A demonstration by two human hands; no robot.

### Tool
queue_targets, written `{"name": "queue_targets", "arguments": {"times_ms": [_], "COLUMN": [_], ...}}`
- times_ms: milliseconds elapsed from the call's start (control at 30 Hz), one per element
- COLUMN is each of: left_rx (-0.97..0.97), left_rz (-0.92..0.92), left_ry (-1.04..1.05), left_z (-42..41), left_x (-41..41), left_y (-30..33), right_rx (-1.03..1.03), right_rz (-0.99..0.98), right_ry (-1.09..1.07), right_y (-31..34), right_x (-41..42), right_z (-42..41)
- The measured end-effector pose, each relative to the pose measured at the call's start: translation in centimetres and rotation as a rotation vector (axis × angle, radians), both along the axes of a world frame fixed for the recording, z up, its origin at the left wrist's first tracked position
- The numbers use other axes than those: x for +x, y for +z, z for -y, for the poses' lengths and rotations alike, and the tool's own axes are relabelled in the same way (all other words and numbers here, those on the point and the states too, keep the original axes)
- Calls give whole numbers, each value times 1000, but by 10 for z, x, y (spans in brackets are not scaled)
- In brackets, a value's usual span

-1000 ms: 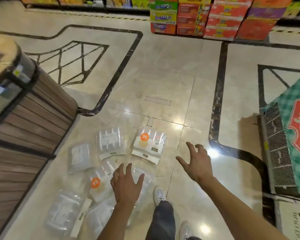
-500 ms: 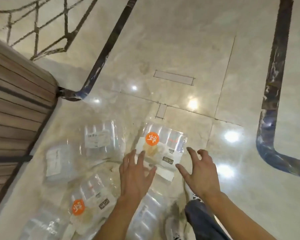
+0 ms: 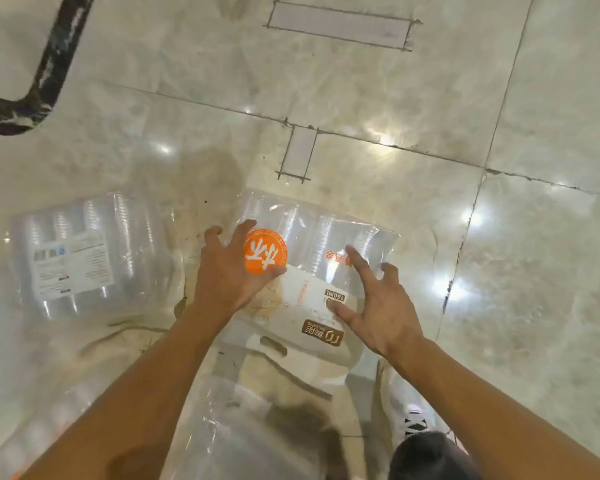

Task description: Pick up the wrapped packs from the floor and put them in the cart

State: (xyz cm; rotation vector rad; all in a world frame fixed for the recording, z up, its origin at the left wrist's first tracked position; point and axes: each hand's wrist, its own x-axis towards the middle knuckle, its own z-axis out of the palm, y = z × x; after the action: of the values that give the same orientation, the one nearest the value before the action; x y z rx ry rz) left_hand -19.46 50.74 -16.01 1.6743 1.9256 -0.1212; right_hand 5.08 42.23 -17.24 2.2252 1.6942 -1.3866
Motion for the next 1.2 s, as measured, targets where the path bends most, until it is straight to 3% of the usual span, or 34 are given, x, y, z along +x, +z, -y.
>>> {"name": "queue_targets", "arguments": {"times_ms": [267, 433, 633, 767, 967, 1200], "left_rx": [-39, -146, -91, -33, 61, 143], "left_rz": [168, 270, 433, 435, 434, 527], "left_ry": [50, 93, 119, 34, -103, -328], "left_z": [17, 35, 39, 29, 33, 103], "left_x": [4, 36, 90, 126, 179, 243], "left_y": [-10, 13, 75, 161, 358, 586], "right_rx": [106, 110, 178, 235, 304, 482], "right_rz": [-69, 72, 114, 109, 186, 353], "right_ry": [-203, -222, -383, -470, -506, -662], "right_y": [-4, 36, 101, 188, 398, 634], "right_x": [4, 27, 67, 94, 145, 185], "right_z": [-12, -17, -3, 1, 18, 133]}}
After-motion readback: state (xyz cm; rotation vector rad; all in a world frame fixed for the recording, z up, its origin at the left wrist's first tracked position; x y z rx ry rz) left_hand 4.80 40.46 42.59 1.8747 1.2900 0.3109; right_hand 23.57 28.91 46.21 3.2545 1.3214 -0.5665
